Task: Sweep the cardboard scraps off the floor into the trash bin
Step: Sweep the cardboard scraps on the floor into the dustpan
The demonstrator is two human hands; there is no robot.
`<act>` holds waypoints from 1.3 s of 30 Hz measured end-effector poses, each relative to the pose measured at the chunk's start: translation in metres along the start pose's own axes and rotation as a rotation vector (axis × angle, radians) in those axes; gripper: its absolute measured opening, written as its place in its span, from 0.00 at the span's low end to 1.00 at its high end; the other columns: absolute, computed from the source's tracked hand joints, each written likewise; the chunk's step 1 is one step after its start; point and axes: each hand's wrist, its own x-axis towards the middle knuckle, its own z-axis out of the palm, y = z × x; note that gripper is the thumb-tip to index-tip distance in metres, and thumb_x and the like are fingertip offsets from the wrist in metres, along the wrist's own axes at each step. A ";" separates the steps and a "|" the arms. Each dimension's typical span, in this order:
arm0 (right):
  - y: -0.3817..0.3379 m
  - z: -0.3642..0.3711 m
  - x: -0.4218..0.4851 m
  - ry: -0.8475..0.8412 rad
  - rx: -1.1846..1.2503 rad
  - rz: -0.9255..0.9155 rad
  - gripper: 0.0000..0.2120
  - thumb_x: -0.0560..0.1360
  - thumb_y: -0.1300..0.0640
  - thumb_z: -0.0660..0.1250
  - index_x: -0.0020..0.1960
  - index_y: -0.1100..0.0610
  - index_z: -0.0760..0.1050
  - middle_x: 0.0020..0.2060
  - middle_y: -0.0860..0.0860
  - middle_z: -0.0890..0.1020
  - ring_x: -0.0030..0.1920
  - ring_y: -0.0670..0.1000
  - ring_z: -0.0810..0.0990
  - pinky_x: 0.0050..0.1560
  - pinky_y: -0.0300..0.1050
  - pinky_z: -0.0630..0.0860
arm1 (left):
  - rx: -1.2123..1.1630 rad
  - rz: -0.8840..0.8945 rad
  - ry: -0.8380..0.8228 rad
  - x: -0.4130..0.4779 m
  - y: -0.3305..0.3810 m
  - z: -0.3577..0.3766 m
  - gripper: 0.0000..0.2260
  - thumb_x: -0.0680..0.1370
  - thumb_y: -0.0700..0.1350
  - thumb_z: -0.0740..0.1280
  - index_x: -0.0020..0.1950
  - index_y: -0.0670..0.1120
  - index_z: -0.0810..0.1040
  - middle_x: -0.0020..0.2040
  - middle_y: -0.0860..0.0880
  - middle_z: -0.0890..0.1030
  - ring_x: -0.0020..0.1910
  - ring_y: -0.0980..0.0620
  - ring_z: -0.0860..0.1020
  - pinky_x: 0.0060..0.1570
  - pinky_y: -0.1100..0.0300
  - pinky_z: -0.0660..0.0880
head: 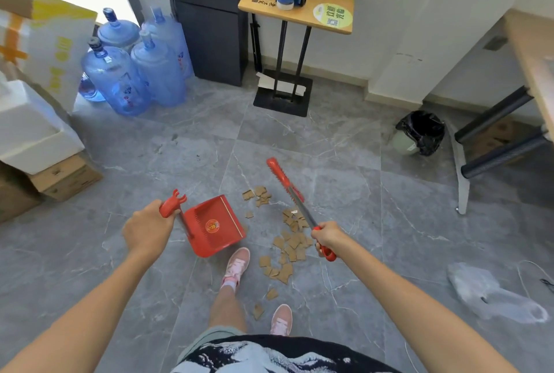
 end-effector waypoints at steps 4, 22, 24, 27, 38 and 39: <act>-0.043 0.021 0.024 0.010 -0.131 -0.021 0.11 0.78 0.61 0.61 0.59 0.62 0.73 0.30 0.56 0.73 0.24 0.51 0.70 0.24 0.40 0.69 | 0.008 0.028 -0.029 0.050 0.007 -0.002 0.15 0.74 0.56 0.69 0.42 0.44 0.78 0.39 0.35 0.81 0.42 0.33 0.80 0.38 0.50 0.73; -0.147 0.074 0.098 0.067 -0.800 -0.150 0.13 0.79 0.62 0.59 0.62 0.62 0.73 0.50 0.57 0.77 0.43 0.56 0.72 0.40 0.46 0.73 | -0.019 0.014 -0.117 0.166 0.004 -0.007 0.16 0.74 0.57 0.70 0.36 0.45 0.74 0.35 0.38 0.81 0.39 0.34 0.80 0.37 0.52 0.71; -0.141 0.072 0.101 0.045 -0.883 -0.174 0.14 0.79 0.63 0.57 0.63 0.62 0.73 0.55 0.59 0.78 0.44 0.55 0.72 0.42 0.47 0.73 | 0.005 0.024 -0.123 0.168 0.000 -0.006 0.17 0.74 0.57 0.70 0.37 0.45 0.74 0.35 0.38 0.81 0.39 0.34 0.80 0.37 0.51 0.72; -0.123 0.067 0.099 0.022 -1.012 -0.212 0.15 0.79 0.64 0.55 0.64 0.61 0.72 0.58 0.59 0.78 0.45 0.55 0.73 0.43 0.45 0.70 | 0.028 0.043 -0.130 0.167 -0.009 -0.006 0.17 0.74 0.58 0.69 0.36 0.47 0.73 0.33 0.40 0.80 0.37 0.35 0.80 0.36 0.52 0.70; -0.003 -0.011 0.066 0.042 -1.166 -0.155 0.18 0.78 0.65 0.54 0.65 0.55 0.70 0.60 0.56 0.76 0.61 0.57 0.77 0.56 0.48 0.74 | 0.065 0.098 -0.085 0.117 -0.009 -0.006 0.17 0.73 0.58 0.70 0.34 0.46 0.73 0.29 0.42 0.78 0.33 0.37 0.78 0.32 0.55 0.68; 0.011 -0.017 0.062 0.033 -1.158 -0.148 0.18 0.78 0.65 0.54 0.65 0.55 0.70 0.60 0.56 0.76 0.61 0.57 0.77 0.57 0.48 0.74 | 0.071 0.104 -0.081 0.108 -0.008 -0.005 0.17 0.73 0.58 0.70 0.34 0.47 0.72 0.30 0.42 0.78 0.33 0.37 0.78 0.32 0.55 0.69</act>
